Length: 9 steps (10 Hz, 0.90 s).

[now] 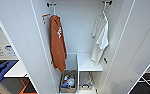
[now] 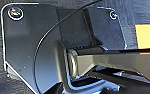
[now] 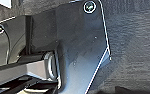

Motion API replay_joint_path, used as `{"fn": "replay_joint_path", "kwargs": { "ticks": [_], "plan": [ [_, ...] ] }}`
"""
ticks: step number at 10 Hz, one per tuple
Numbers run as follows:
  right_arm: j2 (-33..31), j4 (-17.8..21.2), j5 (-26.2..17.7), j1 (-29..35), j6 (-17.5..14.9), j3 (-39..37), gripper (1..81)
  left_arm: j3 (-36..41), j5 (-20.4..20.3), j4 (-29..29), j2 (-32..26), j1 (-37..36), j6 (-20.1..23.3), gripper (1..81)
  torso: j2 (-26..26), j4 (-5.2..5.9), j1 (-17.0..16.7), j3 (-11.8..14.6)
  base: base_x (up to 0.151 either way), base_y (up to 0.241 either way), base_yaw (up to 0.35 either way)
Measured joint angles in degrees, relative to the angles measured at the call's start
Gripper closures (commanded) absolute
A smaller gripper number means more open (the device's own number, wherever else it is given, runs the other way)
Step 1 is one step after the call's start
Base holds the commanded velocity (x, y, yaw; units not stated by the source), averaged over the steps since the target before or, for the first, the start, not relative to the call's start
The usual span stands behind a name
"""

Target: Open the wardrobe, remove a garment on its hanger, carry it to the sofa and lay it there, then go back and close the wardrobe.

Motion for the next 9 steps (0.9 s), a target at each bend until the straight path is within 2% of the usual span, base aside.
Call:
{"fn": "replay_joint_path", "kwargs": {
  "ticks": [1,4,7,9],
  "plan": [
    [0.0,1.3,0.1,-0.3,-1.0,1.2,1.0,0.0,0.0,0.0,-0.1,0.1,0.0,1.0,0.0,0.0,0.0,0.0,0.0,0.0,0.0],
    [1.9,1.9,-0.2,-0.9,-1.4,1.9,1.0,0.1,-0.5,0.2,-0.3,2.3,0.5,1.0,0.0,0.0,0.0,0.0,0.0,0.0,0.0],
    [5.4,2.2,-0.7,-1.8,-1.4,-4.0,1.0,0.3,0.2,-0.4,-0.3,2.5,0.0,1.0,0.0,0.0,0.0,0.0,0.0,0.0,0.0],
    [5.6,2.3,-0.7,-1.5,-1.5,-6.5,1.0,0.3,4.0,-2.1,-0.6,2.5,-1.0,1.0,0.0,0.0,0.0,0.0,0.0,0.0,0.0]
  ]
}}
